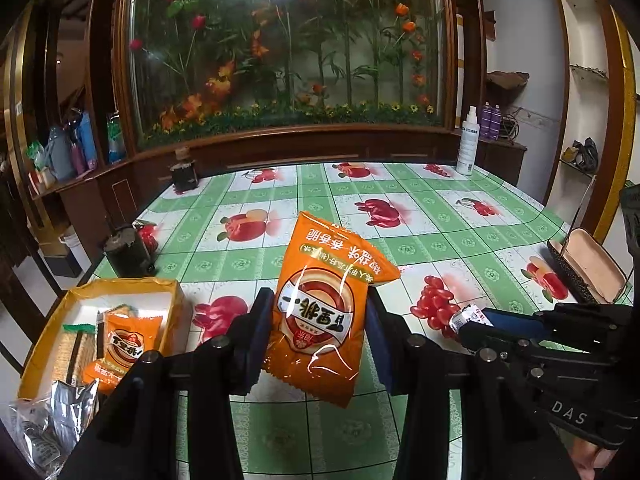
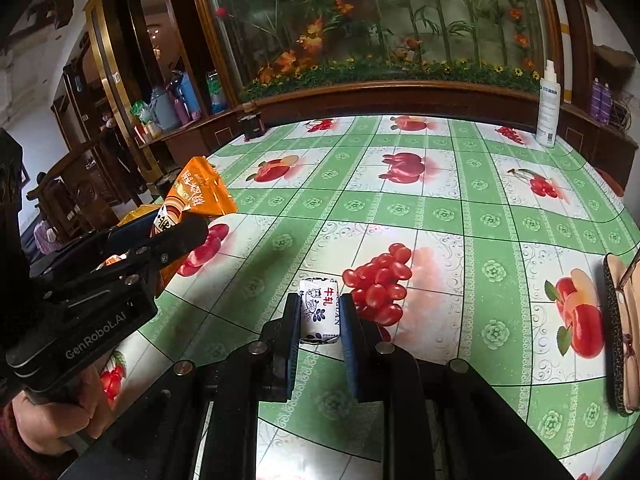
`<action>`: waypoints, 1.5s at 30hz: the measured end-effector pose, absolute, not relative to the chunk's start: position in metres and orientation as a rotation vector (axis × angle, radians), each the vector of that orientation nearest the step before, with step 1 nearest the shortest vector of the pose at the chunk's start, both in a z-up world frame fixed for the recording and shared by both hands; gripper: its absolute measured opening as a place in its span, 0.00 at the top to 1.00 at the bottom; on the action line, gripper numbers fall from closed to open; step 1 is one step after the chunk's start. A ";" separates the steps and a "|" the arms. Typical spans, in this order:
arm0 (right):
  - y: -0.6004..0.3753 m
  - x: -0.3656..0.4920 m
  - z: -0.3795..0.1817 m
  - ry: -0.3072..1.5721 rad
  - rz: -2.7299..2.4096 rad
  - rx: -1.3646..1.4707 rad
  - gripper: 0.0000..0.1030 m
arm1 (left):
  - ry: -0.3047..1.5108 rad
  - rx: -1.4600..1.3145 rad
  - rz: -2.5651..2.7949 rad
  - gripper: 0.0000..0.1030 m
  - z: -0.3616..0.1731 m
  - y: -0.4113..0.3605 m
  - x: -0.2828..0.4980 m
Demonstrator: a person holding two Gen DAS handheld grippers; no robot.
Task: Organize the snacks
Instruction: 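Carry the orange bag over the tray with the left tool while the right tool holds the blue-white pack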
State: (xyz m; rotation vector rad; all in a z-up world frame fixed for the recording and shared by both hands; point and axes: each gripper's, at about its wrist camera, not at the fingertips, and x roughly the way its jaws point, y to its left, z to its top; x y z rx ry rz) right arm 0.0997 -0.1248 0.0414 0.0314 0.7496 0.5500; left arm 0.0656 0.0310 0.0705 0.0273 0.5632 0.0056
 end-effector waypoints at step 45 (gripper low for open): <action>0.022 0.026 0.096 0.741 0.780 0.054 0.80 | 0.505 -0.214 0.170 0.54 0.105 0.204 -0.062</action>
